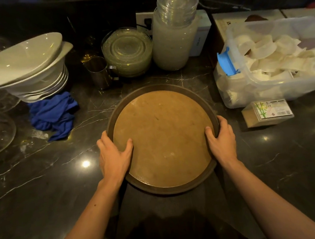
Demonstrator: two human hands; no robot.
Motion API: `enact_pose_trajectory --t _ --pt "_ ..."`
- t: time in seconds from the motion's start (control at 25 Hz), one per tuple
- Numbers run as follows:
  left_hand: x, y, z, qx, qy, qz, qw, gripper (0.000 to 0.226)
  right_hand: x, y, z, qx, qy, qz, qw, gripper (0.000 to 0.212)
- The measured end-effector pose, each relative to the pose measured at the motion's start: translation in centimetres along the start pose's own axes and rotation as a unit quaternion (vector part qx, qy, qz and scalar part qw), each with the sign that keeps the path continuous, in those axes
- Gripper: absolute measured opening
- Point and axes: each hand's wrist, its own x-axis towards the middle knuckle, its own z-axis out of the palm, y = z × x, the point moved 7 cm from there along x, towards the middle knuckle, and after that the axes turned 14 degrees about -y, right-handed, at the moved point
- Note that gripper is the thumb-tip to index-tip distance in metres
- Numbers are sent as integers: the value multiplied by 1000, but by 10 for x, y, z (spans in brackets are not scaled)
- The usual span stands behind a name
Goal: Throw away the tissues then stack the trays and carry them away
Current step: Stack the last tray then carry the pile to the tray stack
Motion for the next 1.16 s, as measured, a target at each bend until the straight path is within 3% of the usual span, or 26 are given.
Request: enact_pose_trajectory --t 0.52,0.8,1.16 --pt "16 1 -2 89 -15 -29 996 83 -9 3 6 -114 2 51 992 64" --pt "20 -1 -1 74 -27 -19 997 81 -8 8 7 -89 -10 62 994 67" --pt "15 -7 -13 25 -28 4 999 97 -24 -7 -9 -49 14 26 998 71"
